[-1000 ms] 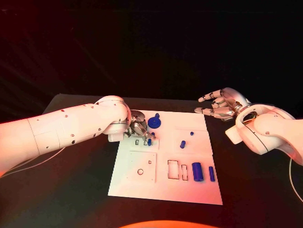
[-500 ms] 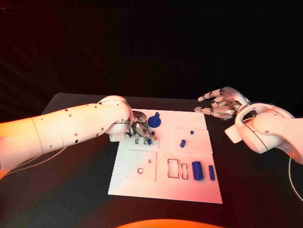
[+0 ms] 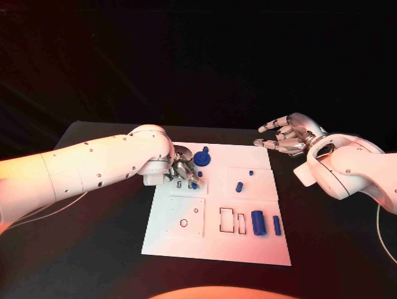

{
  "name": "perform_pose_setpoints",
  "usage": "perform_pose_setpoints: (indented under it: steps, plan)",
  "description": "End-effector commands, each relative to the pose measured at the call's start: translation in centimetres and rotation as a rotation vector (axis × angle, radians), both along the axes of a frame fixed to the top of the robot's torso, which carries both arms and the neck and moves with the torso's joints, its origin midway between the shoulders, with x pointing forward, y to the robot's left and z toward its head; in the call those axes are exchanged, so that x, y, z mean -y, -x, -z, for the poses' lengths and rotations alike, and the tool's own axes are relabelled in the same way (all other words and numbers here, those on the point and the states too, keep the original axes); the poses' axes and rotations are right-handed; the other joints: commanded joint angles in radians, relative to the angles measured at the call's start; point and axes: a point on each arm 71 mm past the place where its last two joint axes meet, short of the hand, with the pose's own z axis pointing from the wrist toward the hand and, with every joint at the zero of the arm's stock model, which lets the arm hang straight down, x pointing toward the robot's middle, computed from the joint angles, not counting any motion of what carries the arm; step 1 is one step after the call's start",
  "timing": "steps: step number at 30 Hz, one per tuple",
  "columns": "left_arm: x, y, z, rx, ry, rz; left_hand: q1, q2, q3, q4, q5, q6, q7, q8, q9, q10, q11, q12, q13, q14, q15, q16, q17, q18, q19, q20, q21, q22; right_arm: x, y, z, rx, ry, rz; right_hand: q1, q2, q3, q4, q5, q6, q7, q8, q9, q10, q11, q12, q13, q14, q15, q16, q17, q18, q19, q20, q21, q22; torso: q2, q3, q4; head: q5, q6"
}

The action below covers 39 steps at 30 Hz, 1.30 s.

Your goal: Assemble the parts on the task board

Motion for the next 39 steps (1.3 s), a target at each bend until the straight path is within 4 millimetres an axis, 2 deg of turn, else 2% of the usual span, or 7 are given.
perform_pose_setpoints:
  steps: [1, 3, 7, 11, 16, 27, 39]
  plan:
    - [0.2, 0.2, 0.0, -0.040, 0.020, 0.010, 0.033, 0.008, 0.027, -0.001, 0.005, 0.000, -0.006, -0.009, 0.004, -0.005, -0.004, -0.007, -0.003, 0.071, -0.007, 0.006, 0.183, -0.012, -0.007, -0.003, 0.007, 0.003, -0.1, 0.0, 0.1, -0.006, 0.009, -0.016, -0.004, 0.006, 0.007, -0.001, 0.010, 0.008, -0.001, 0.006, -0.002, -0.005, -0.002, -0.006, 0.085, 0.086, 0.001, -0.005, 0.186, 0.015, 0.059, 0.005, -0.004, 0.213, 0.000, -0.0002, -0.0010, 0.000, -0.001]
    - [0.2, 0.3, 0.1, -0.049, 0.030, 0.005, 0.049, 0.013, 0.044, -0.002, 0.005, 0.002, -0.008, -0.010, 0.006, -0.004, -0.005, -0.008, -0.003, 0.071, -0.009, 0.006, 0.184, -0.012, -0.008, -0.003, 0.007, 0.003, -0.1, 0.0, 0.1, -0.007, 0.009, -0.016, -0.004, 0.006, 0.009, -0.001, 0.016, 0.008, -0.001, 0.007, -0.002, -0.006, -0.002, -0.006, 0.085, 0.086, 0.001, -0.005, 0.186, 0.015, 0.059, 0.004, -0.004, 0.213, 0.001, -0.0001, -0.0012, 0.000, -0.002]
    - [0.1, 0.3, 0.1, -0.064, 0.058, -0.016, 0.109, 0.021, 0.137, -0.016, 0.004, 0.006, -0.016, 0.002, 0.031, -0.001, -0.014, -0.015, -0.008, 0.073, -0.017, 0.008, 0.189, -0.012, -0.006, -0.009, 0.011, 0.010, -0.2, 0.0, 0.1, -0.008, 0.010, -0.016, -0.004, 0.005, 0.011, -0.001, 0.023, 0.008, -0.001, 0.007, -0.003, -0.006, -0.002, -0.006, 0.084, 0.085, 0.001, -0.005, 0.185, 0.015, 0.058, 0.004, -0.005, 0.212, 0.000, -0.0003, -0.0006, -0.002, -0.002]
    - [-0.1, 0.2, 0.0, -0.078, 0.095, -0.048, 0.123, -0.003, 0.285, -0.050, 0.001, -0.005, -0.016, 0.012, 0.066, 0.007, -0.014, -0.023, -0.015, 0.076, -0.017, 0.009, 0.195, -0.014, -0.001, -0.011, 0.017, 0.021, -0.1, -0.1, 0.2, -0.009, 0.011, -0.014, -0.004, 0.005, 0.012, -0.002, 0.028, 0.009, -0.002, 0.007, -0.003, -0.006, -0.002, -0.007, 0.084, 0.086, 0.000, -0.005, 0.186, 0.015, 0.058, 0.003, -0.005, 0.212, 0.000, 0.0003, 0.0011, -0.003, -0.002]
    - [-0.4, 0.2, -0.1, -0.074, 0.121, -0.077, 0.090, -0.031, 0.390, -0.091, -0.001, -0.003, -0.016, 0.022, 0.092, 0.025, -0.015, -0.013, 0.001, 0.078, -0.018, 0.011, 0.201, -0.016, 0.003, -0.011, 0.022, 0.031, 0.0, -0.2, 0.2, -0.010, 0.013, -0.012, -0.004, 0.005, 0.012, -0.002, 0.028, 0.009, -0.002, 0.007, -0.003, -0.006, -0.002, -0.007, 0.084, 0.086, 0.000, -0.005, 0.186, 0.015, 0.058, 0.003, -0.005, 0.212, -0.001, 0.0002, 0.0012, -0.001, 0.000]
    - [-1.2, 0.5, -0.7, -0.026, 0.152, -0.117, 0.035, -0.074, 0.522, -0.175, 0.005, 0.011, -0.019, 0.026, 0.120, 0.049, -0.019, -0.004, 0.020, 0.086, -0.022, 0.017, 0.218, -0.016, 0.008, -0.015, 0.026, 0.036, 0.1, -0.2, 0.3, -0.011, 0.014, -0.009, -0.005, 0.005, 0.014, -0.002, 0.032, 0.009, -0.002, 0.008, -0.004, -0.007, -0.003, -0.006, 0.084, 0.085, 0.000, -0.005, 0.185, 0.015, 0.058, 0.003, -0.006, 0.212, -0.001, 0.0012, 0.0025, 0.004, 0.001]
    - [-1.2, 0.8, -1.1, 0.110, 0.065, -0.076, 0.006, -0.098, 0.582, -0.211, 0.010, 0.030, -0.024, 0.025, 0.130, 0.073, -0.025, 0.004, 0.037, 0.094, -0.028, 0.024, 0.239, -0.021, 0.029, -0.020, 0.039, 0.063, 0.3, -0.2, 0.4, -0.013, 0.015, -0.007, -0.005, 0.005, 0.014, -0.002, 0.032, 0.009, -0.002, 0.008, -0.004, -0.007, -0.003, -0.006, 0.084, 0.085, 0.000, -0.005, 0.185, 0.015, 0.058, 0.003, -0.006, 0.212, 0.001, 0.0013, 0.0009, 0.011, -0.003]
